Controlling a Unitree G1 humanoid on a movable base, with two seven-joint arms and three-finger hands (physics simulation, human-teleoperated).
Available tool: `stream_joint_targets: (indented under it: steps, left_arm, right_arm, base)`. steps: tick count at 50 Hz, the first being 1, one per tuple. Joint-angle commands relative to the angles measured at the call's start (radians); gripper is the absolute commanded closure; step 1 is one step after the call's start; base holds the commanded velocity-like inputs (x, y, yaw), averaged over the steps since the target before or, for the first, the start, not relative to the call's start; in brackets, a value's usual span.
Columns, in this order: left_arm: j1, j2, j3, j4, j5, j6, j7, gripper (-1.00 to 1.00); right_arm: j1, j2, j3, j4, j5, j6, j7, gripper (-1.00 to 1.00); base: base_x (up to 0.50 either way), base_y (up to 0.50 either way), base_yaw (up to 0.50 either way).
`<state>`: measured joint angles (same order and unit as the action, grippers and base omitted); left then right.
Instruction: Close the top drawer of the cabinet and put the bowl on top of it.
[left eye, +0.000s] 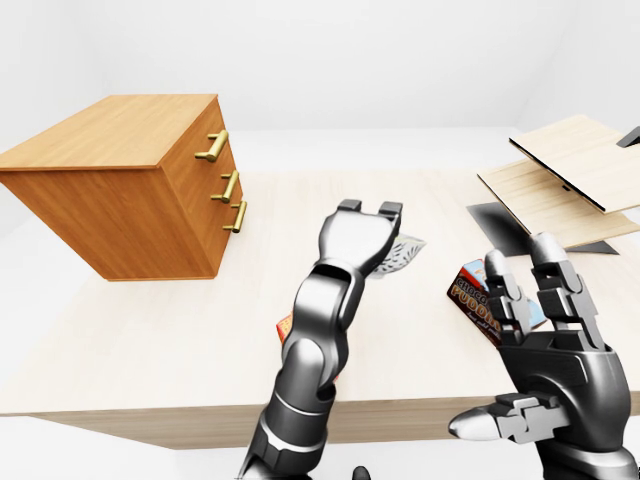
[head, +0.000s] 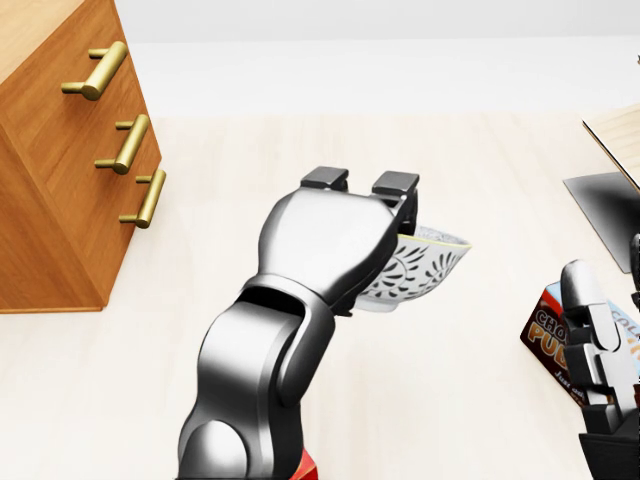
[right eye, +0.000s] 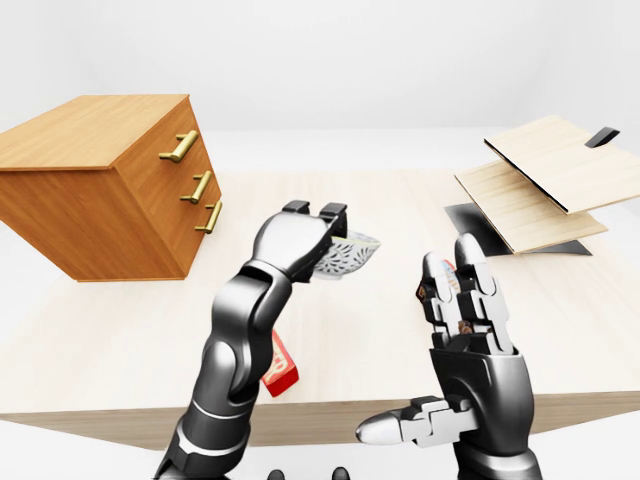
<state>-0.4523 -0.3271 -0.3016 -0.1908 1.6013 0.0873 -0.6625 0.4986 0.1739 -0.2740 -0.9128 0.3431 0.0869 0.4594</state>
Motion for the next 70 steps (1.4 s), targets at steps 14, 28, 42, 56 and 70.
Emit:
stream_joint_targets:
  steps: [14,28,42,56,70]
  left_arm:
    - [-0.315,0.087,0.163,-0.182,-0.174,0.0,0.005,1.0]
    - [-0.391,0.211,0.216,-0.146,-0.349,0.0,0.104,1.0]
    - [-0.492,0.339,0.273,-0.149,-0.515,0.0,0.208,1.0]
    - [-0.561,0.487,0.332,-0.078,-0.617,0.0,0.25,1.0]
    - [-0.551,0.632,0.405,-0.091,-0.688,0.0,0.244,1.0]
  right_arm:
    - [0.017,-0.021,0.045,0.019,-0.021,-0.02,-0.017,-1.0]
    - [0.029,-0.025,0.058,0.025,-0.024,-0.036,-0.02,-1.0]
    - [0.025,-0.034,0.071,0.031,-0.032,-0.041,-0.033,-1.0]
    - [0.019,-0.041,0.075,0.029,-0.034,-0.033,-0.044,-1.0]
    - [0.028,-0.041,0.083,0.023,-0.037,-0.032,-0.045,-1.0]
  base:
    - [0.0,0.0,0.0]
    - [0.0,0.0,0.0]
    - [0.0,0.0,0.0]
    - [0.0,0.0,0.0]
    - [0.0,0.0,0.0]
